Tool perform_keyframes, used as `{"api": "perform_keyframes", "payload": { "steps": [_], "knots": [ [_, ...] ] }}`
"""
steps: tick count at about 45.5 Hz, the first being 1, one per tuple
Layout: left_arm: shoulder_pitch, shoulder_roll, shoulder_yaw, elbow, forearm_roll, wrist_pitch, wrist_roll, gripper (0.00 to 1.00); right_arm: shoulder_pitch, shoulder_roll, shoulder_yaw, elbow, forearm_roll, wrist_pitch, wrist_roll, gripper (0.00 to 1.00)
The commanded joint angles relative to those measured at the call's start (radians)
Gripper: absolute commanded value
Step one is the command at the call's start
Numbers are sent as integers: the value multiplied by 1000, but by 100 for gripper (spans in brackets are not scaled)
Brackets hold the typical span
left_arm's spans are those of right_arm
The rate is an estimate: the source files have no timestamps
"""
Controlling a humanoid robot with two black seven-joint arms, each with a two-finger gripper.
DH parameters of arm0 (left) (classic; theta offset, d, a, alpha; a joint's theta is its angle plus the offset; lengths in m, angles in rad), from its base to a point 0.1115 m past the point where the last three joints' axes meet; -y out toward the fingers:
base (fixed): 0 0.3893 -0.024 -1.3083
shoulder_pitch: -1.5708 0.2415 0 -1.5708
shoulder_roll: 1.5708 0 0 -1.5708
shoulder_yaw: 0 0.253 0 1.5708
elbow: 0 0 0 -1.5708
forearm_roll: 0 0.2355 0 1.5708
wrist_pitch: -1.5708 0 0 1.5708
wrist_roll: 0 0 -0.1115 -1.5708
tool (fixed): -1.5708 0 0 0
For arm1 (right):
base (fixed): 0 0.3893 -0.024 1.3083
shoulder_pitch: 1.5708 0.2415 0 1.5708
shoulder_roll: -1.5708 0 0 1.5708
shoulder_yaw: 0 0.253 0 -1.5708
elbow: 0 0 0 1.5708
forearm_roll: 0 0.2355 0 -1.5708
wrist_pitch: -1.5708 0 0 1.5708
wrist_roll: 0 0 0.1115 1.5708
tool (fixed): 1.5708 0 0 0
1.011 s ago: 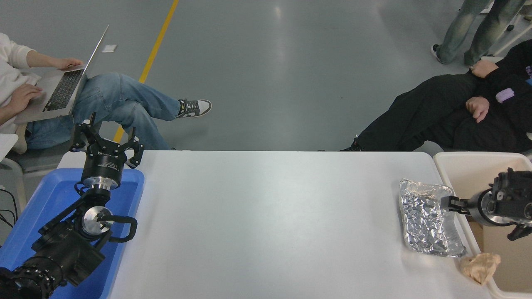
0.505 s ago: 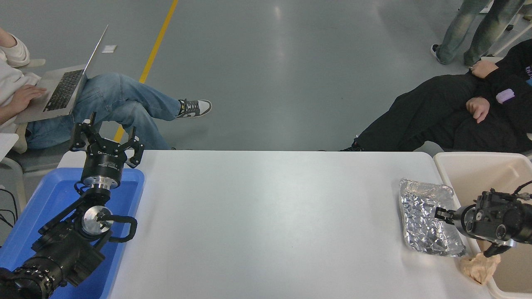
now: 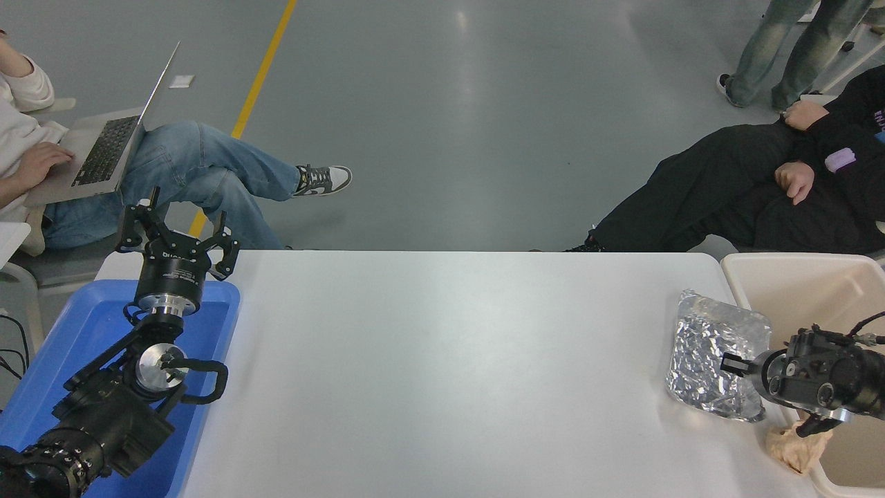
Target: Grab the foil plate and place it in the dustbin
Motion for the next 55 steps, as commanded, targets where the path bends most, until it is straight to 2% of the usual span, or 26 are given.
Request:
{"api": "perform_keyframes", "payload": {
  "steps": [1, 9, 13, 20, 29, 36, 40, 44, 48, 55],
  "knots": [
    [0, 0, 0, -1, 0, 0, 0, 99, 5, -5, 19, 18, 12, 3, 0, 0],
    [-1, 0, 0, -1, 1, 0, 0, 99, 35, -6, 16, 50, 14, 3, -1, 0],
    [-1, 0, 0, -1, 1, 0, 0, 99, 84, -26, -10, 103, 58, 6, -1, 0],
    [-1, 0, 0, -1, 1, 0, 0, 99, 229, -90, -118, 249, 89, 7, 0, 0],
    [-1, 0, 0, -1, 1, 0, 0, 99, 505, -117, -354, 507, 90, 9, 6, 0],
    [-1, 0, 0, -1, 1, 0, 0, 99, 675, -161, -398, 668, 90, 30, 8, 0],
    [-1, 0, 0, -1, 1, 0, 0, 99, 775, -195, -398, 728, 92, 93, 8, 0],
    [-1, 0, 0, 0, 0, 0, 0, 99, 870, -204, -394, 749, 109, 222, 8, 0],
    [-1, 0, 0, -1, 1, 0, 0, 99, 974, -204, -388, 748, 174, 403, 8, 0],
    [0, 0, 0, -1, 0, 0, 0, 99, 1109, -201, -389, 749, 251, 539, 7, 0]
  ]
}}
